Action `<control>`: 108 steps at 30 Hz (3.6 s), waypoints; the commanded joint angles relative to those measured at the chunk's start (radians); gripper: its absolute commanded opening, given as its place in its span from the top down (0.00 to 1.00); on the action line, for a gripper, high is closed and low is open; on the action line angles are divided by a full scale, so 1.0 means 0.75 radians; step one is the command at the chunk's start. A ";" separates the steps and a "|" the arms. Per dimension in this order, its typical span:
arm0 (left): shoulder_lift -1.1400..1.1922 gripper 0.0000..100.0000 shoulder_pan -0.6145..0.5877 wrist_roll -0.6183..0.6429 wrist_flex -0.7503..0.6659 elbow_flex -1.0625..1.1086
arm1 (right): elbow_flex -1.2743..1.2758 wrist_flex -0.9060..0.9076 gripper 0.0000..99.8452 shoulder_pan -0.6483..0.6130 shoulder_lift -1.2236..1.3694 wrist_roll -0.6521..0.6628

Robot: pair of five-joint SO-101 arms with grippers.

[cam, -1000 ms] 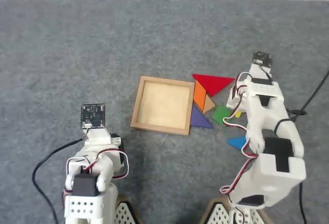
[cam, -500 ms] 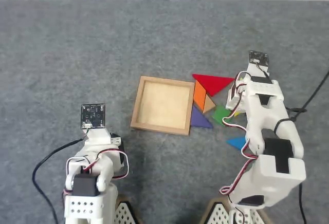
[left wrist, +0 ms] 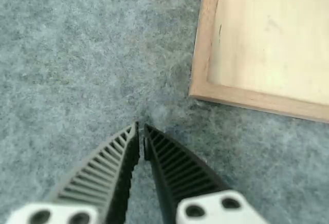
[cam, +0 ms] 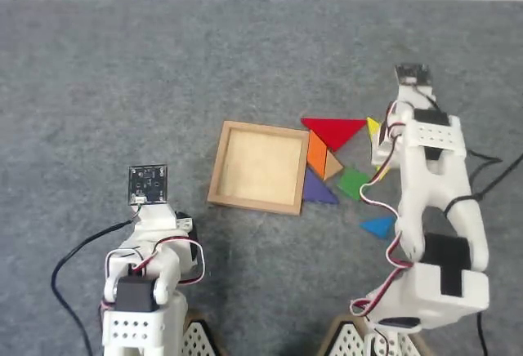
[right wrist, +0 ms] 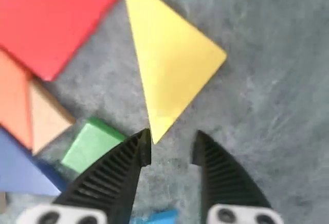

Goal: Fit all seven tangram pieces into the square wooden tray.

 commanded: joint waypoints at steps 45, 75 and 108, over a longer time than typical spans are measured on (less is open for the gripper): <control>-0.027 0.99 -0.008 -0.014 0.002 -0.017 | -0.784 0.026 0.72 0.052 0.746 0.477; -0.027 0.99 -0.008 -0.014 0.002 -0.017 | -0.790 0.052 0.83 0.028 0.760 0.626; -0.027 0.99 -0.008 -0.014 0.002 -0.017 | 0.043 -0.093 0.71 -0.283 -0.152 0.434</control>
